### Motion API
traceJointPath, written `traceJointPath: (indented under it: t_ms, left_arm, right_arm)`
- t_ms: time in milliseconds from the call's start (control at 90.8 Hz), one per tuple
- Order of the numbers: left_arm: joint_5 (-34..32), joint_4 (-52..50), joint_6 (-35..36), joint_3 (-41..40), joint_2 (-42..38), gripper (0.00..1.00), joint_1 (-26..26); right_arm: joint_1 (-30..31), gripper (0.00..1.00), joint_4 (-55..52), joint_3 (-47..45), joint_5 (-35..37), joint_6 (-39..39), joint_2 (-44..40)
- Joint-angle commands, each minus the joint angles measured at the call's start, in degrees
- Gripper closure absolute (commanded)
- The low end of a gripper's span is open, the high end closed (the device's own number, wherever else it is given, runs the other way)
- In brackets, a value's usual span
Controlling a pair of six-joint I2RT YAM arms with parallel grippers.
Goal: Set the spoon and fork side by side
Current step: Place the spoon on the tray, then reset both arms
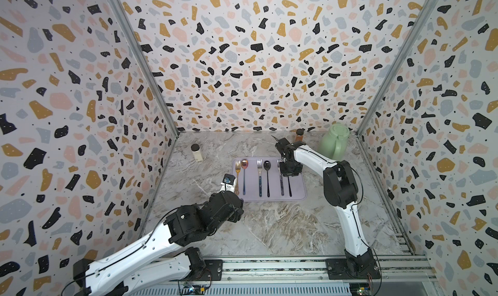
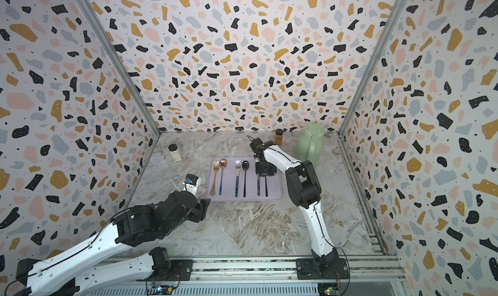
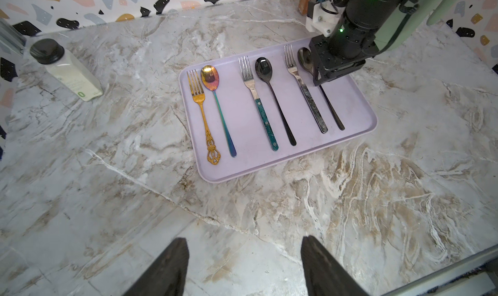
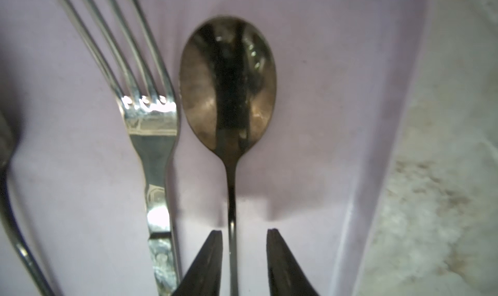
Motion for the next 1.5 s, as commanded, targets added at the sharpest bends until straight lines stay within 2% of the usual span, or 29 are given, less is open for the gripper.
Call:
traceJointPath:
  t_ms: [0,154,231,275,363,418,484,540,661,793,848,947,1057,1145,1211,1277,1354,1486]
  left_arm:
    - [-5.49,3.65,2.19,3.03,-0.60,0.26,1.14]
    - [-15.40,12.03,6.71,2.78,-0.55,0.11,2.63]
    - [-21.19,18.88,10.98,0.08,-0.25,0.01,3.54]
    - [-22.97,24.50,14.55,-2.37,-0.34,0.00,4.49]
    - [-23.43,38.31,22.88,-8.92,-0.48,0.00,7.14]
    - [-21.50,48.64,30.01,-13.77,0.14,0.00,9.79]
    - [-19.74,58.65,36.37,-18.62,2.48,0.00,14.50]
    - [-18.57,62.59,38.83,-20.75,4.79,0.00,18.50]
    - [-13.98,68.38,39.76,-25.64,9.30,0.00,27.68]
    - [-9.79,81.96,41.44,-33.40,17.22,0.00,34.50]
    - [-7.69,84.64,39.17,-34.76,20.47,0.00,38.41]
    - [-0.59,86.89,33.52,-36.24,22.65,0.00,45.97]
    - [7.01,89.54,34.12,-36.97,23.24,0.00,47.08]
    - [2.76,92.42,32.10,-36.19,28.74,0.01,47.31]
    - [5.12,93.88,32.85,-35.57,31.54,0.00,47.68]
    - [5.91,93.53,32.23,-35.91,31.51,0.00,48.13]
    - [4.57,98.21,31.92,-37.30,33.32,0.00,48.39]
    - [4.70,97.20,31.86,-37.07,33.02,0.00,48.40]
  right_arm:
    - [-0.11,0.62,-3.82,-1.06,4.03,-0.40,-10.02]
    - [-0.18,0.53,-3.80,-6.14,6.56,-0.57,-20.98]
    - [-0.20,0.50,-2.74,-9.52,9.64,-1.25,-26.86]
    - [-0.13,0.47,-0.36,-12.93,11.92,-2.26,-30.41]
    - [-0.35,0.39,5.05,-20.23,15.68,-5.18,-37.68]
    - [-0.41,0.33,7.74,-24.36,18.38,-7.52,-41.30]
    - [-0.61,0.22,11.82,-29.52,21.24,-11.45,-45.22]
    - [-0.83,0.16,16.21,-34.38,23.40,-15.26,-48.08]
    - [-2.04,0.11,26.98,-45.22,28.39,-21.25,-53.57]
    - [-5.54,0.06,44.48,-60.17,29.38,-26.43,-58.38]
    - [-6.99,0.01,53.55,-66.27,27.82,-28.67,-59.45]
    - [-8.91,0.00,67.18,-74.80,26.94,-32.32,-58.57]
    - [-10.86,0.00,79.71,-80.02,27.66,-36.46,-53.35]
    - [-12.73,0.00,88.58,-81.95,30.08,-38.33,-47.81]
    - [-13.68,0.00,95.69,-83.30,29.24,-39.68,-45.16]
    - [-15.09,0.00,98.33,-84.51,25.34,-39.39,-45.04]
    - [-17.70,0.00,103.43,-87.09,23.49,-37.01,-44.59]
    - [-21.28,0.00,103.82,-88.72,17.08,-34.26,-45.93]
